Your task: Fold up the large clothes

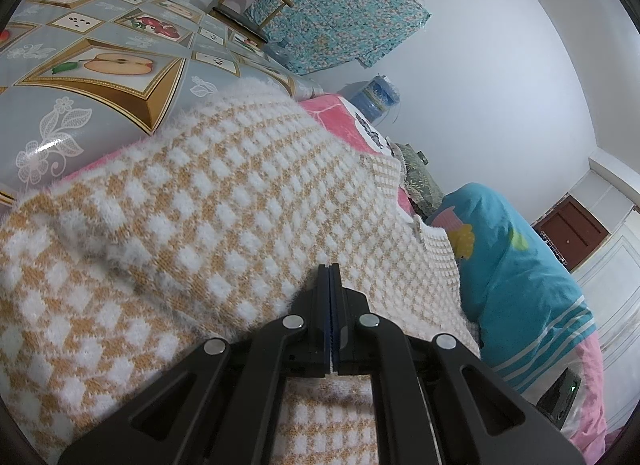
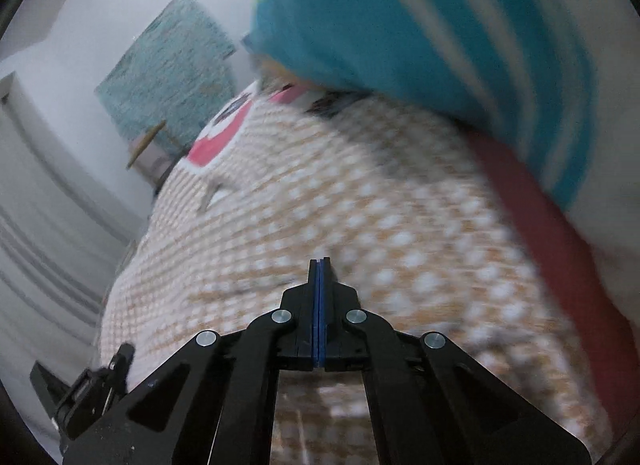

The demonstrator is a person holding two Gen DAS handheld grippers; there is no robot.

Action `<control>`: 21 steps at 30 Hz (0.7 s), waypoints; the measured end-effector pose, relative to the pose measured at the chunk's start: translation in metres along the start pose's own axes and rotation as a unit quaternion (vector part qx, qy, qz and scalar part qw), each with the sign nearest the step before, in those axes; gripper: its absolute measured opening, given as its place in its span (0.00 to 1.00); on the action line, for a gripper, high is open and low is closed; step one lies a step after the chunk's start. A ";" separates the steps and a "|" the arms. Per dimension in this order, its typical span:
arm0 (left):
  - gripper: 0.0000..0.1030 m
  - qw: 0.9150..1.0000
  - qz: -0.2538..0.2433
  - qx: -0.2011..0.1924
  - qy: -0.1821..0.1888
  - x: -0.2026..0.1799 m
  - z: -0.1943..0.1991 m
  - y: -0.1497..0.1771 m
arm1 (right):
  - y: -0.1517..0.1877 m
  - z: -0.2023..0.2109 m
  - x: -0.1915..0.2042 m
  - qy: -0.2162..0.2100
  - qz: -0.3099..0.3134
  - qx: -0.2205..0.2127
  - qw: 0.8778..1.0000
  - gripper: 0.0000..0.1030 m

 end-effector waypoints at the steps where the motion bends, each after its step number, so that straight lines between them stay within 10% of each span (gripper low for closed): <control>1: 0.03 1.000 0.001 0.000 0.001 0.000 0.000 0.000 | -0.001 0.003 -0.011 -0.014 -0.031 -0.005 0.999 0.00; 4: 0.03 1.000 -0.001 0.000 0.000 -0.001 -0.001 0.000 | 0.000 0.004 -0.024 -0.056 -0.079 -0.003 0.995 0.00; 21: 0.03 1.000 0.000 0.000 0.002 -0.001 -0.002 -0.001 | 0.002 0.017 -0.023 0.006 -0.058 -0.020 0.998 0.00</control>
Point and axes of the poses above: each gripper's, at about its wrist camera, not at the fingertips, and z roughly against the way its jaws point, x to its left, y to its underside, the point moved 6 cm from there along -z, roughly the way its jaws point, and after that the axes turned 11 degrees about -y, right-handed, at the moved point
